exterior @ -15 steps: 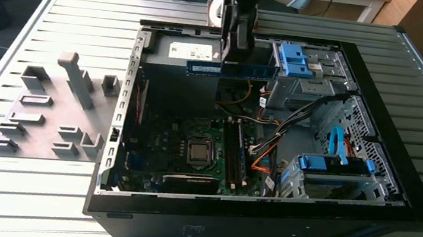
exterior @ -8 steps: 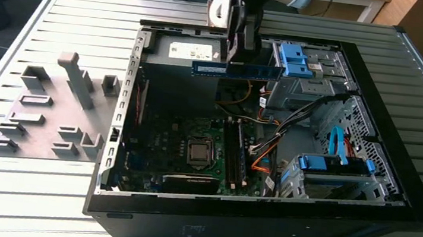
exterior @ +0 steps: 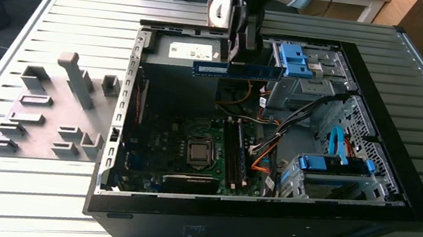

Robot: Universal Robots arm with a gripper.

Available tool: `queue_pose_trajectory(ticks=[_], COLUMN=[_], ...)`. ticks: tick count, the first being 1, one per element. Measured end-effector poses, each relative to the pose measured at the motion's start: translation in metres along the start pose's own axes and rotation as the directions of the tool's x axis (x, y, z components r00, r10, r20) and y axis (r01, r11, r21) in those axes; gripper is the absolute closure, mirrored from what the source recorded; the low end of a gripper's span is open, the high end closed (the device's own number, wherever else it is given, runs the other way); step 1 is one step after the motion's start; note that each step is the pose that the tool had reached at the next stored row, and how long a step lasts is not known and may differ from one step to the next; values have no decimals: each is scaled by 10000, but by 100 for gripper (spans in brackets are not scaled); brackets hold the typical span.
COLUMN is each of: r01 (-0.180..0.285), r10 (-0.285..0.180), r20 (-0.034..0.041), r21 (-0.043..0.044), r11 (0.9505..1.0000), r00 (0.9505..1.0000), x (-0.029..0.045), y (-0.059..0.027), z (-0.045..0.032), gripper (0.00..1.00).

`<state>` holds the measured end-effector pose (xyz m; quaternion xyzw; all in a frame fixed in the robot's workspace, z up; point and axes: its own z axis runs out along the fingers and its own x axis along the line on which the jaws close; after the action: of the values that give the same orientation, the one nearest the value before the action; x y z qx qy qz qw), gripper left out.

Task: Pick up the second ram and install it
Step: 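Insert the second ram into the second slot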

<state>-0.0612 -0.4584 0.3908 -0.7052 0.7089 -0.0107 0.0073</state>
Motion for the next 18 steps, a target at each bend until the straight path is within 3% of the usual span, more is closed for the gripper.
queue_pose_trajectory(ticks=[9, 14, 18], r01=[-83, -523, -1039], r10=[83, 523, 1039], r20=[-3, -14, -29], r21=[0, -2, -3], r11=[10000, 9986, 9946], r00=[10000, 9986, 9946], x=[0, 0, 0], y=[-3, -3, -2], z=[0, 2, 4], gripper=[86, 86, 86])
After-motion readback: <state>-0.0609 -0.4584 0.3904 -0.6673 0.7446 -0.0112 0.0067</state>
